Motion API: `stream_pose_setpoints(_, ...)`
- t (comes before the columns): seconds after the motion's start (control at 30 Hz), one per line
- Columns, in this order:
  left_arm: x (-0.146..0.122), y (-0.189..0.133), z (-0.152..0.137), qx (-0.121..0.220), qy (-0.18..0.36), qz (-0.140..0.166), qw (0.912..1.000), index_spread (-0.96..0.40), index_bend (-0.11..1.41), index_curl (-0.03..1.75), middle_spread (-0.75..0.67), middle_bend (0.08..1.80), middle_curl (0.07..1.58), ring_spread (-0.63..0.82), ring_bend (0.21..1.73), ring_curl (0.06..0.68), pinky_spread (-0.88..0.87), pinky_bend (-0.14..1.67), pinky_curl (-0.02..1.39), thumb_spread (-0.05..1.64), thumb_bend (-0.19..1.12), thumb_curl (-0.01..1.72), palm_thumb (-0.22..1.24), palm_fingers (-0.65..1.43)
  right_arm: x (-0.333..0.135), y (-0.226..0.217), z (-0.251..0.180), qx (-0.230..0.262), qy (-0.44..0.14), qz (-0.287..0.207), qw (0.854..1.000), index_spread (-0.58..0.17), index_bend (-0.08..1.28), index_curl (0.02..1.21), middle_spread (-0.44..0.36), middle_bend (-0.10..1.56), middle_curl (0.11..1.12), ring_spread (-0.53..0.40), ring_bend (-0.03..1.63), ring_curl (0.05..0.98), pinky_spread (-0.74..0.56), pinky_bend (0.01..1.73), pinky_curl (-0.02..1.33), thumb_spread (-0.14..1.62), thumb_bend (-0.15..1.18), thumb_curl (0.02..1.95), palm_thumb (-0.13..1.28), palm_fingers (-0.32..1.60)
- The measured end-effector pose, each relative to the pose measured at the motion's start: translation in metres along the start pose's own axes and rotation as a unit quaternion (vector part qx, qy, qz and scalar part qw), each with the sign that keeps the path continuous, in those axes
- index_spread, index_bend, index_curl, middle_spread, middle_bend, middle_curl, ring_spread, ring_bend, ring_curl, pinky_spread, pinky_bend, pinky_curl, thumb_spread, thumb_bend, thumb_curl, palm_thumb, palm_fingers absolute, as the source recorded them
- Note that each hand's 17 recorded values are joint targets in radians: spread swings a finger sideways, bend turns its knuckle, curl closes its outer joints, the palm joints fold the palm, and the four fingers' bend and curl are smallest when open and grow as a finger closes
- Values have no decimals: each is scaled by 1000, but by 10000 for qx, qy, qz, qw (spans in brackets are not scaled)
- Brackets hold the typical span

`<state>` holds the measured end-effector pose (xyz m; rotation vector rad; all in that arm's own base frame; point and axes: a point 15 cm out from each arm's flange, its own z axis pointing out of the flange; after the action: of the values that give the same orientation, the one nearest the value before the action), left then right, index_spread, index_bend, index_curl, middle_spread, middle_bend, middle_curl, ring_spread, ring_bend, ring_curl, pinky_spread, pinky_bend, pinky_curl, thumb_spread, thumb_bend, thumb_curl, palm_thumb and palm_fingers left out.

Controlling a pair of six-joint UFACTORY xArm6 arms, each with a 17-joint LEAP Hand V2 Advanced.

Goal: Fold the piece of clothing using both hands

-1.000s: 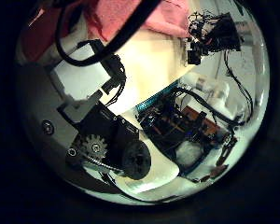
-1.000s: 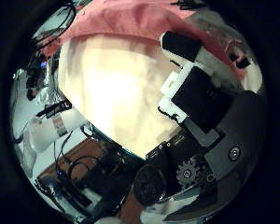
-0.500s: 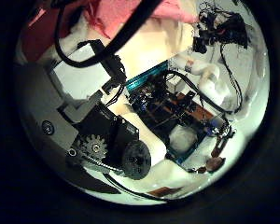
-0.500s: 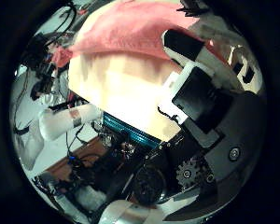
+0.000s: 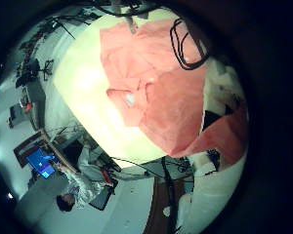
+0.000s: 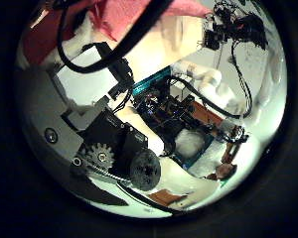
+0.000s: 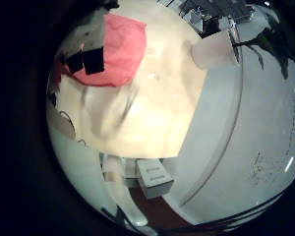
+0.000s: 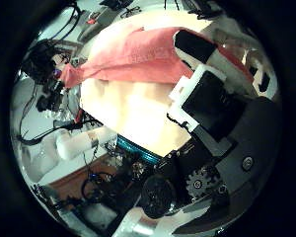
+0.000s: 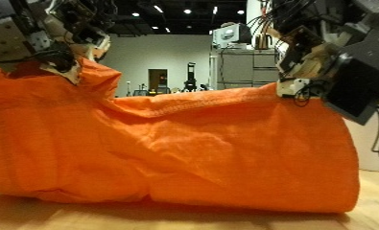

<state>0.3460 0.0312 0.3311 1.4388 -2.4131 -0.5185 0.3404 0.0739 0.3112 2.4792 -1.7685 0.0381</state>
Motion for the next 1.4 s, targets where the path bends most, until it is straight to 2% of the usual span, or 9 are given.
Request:
stream_pose_setpoints(0.5,-66,-121,4,193,186,-363,9990,-775,435,1278,-645,887,1151,-428,1421,592,-571,1292,732,866,-22,726,857,1037,23,-113,39,-240,-46,286,9993,-236,1119,766,-117,1344,673,-194,1393,631,-229,1271,769,1065,-10,749,1117,1167)
stream_pose_setpoints(0.77,-85,-155,20,312,116,-566,9978,-760,371,1300,-649,844,1176,-427,1442,607,-576,1302,756,897,-46,651,723,882,47,-160,75,-455,-104,585,9972,-247,1083,761,-121,1338,662,-196,1392,628,-235,1260,786,1161,-34,660,937,1145)
stream_pose_setpoints(1.0,-109,-182,28,845,267,-859,9924,-655,153,1229,-589,713,1117,-434,1327,594,-587,1235,762,985,-36,553,620,421,69,-199,94,-362,-130,868,9955,-311,693,701,-155,1179,619,-235,1394,610,-351,1293,747,1380,-10,479,782,916)
stream_pose_setpoints(1.07,-113,-189,25,1103,405,-956,9885,-558,178,1183,-486,566,1060,-326,1156,545,-466,985,711,1028,-29,528,602,-39,77,-217,84,16,-102,914,9958,-324,492,662,-161,1110,603,-255,1416,602,-429,1295,716,1428,-5,443,768,787)
stream_pose_setpoints(1.2,-126,-187,20,1428,722,-1229,9794,-290,91,1027,-156,294,891,-1,921,415,19,641,572,1097,-25,485,578,-274,99,-227,57,704,-40,1057,9919,-364,314,586,-188,1012,573,-288,1340,553,-523,1238,633,1495,-2,380,754,703)
stream_pose_setpoints(1.23,-129,-185,18,1484,767,-1280,9776,-226,89,980,-72,238,850,79,871,390,120,605,539,1108,-28,474,564,-274,102,-222,55,755,-34,1092,9911,-377,413,609,-195,573,442,-295,1417,568,-536,1302,638,1506,-1,368,752,492)
stream_pose_setpoints(1.27,-131,-182,13,1557,772,-1313,9760,-167,86,932,11,197,811,162,822,365,209,573,511,1118,-28,464,554,-269,109,-216,45,908,-13,1148,9892,-381,460,629,-192,474,439,-294,1432,570,-535,1306,638,1515,-1,356,751,474)
stream_pose_setpoints(1.3,-132,-180,9,1596,762,-1329,9752,-112,91,887,82,168,772,221,774,343,288,537,484,1124,-30,453,539,-266,113,-211,37,1014,3,1171,9879,-384,339,578,-223,868,526,-301,1304,519,-531,1183,580,1523,-1,345,751,682)
stream_pose_setpoints(1.4,-131,-170,-1,1684,716,-1360,9737,8,112,766,259,129,658,360,678,294,447,448,424,1145,-29,426,508,-243,124,-185,11,1239,67,1243,9845,-400,347,586,-240,912,549,-312,1230,491,-501,1077,543,1536,-1,319,753,645)
